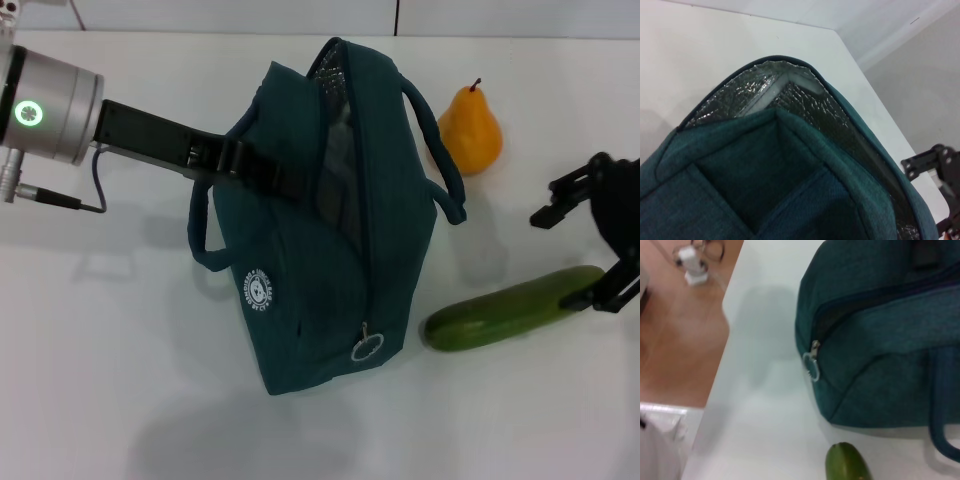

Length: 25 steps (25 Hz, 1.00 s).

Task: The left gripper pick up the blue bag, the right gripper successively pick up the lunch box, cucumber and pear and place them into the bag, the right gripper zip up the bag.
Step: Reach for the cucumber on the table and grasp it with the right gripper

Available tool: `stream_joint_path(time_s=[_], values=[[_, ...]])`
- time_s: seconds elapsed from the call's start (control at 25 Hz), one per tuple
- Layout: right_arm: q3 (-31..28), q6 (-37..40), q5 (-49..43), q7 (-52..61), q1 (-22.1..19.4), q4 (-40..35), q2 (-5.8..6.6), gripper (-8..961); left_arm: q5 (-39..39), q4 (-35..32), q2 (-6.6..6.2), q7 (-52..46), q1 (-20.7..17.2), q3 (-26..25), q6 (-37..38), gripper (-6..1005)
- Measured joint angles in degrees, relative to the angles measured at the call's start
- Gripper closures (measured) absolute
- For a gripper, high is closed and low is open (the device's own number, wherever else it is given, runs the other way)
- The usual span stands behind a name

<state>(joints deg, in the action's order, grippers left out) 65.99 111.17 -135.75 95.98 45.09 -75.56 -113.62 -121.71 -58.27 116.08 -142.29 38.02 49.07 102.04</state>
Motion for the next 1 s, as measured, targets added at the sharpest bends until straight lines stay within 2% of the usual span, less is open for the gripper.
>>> stream_joint_path(time_s=[0.24,0.44,0.72,0.92,1.0], values=[[6.7,-2.8,-4.4,0.0,2.4,2.7,-1.64,84,0.0,0.0,0.02,0.0,0.4,0.0,-0.1,960],[11.1,-6.9,-5.0,-0.1,4.1,7.0,-1.69,84,0.0,0.0,0.02,0.2,0.2,0.0,-0.5,960],[12.1,-10.2,-5.0,-1.0,7.3,13.8,-1.74,85,0.0,1.3,0.10,0.9,0.7,-0.1,-1.1,960],[14.0,-12.0,-5.0,-1.4,7.9,16.3,-1.89,201,0.0,2.1,-0.08,1.2,1.0,-0.1,-1.7,960],[14.8,-12.6,-4.9,-1.6,8.1,16.8,-1.98,194,0.0,2.1,-0.08,1.3,1.0,-0.1,-1.8,960]])
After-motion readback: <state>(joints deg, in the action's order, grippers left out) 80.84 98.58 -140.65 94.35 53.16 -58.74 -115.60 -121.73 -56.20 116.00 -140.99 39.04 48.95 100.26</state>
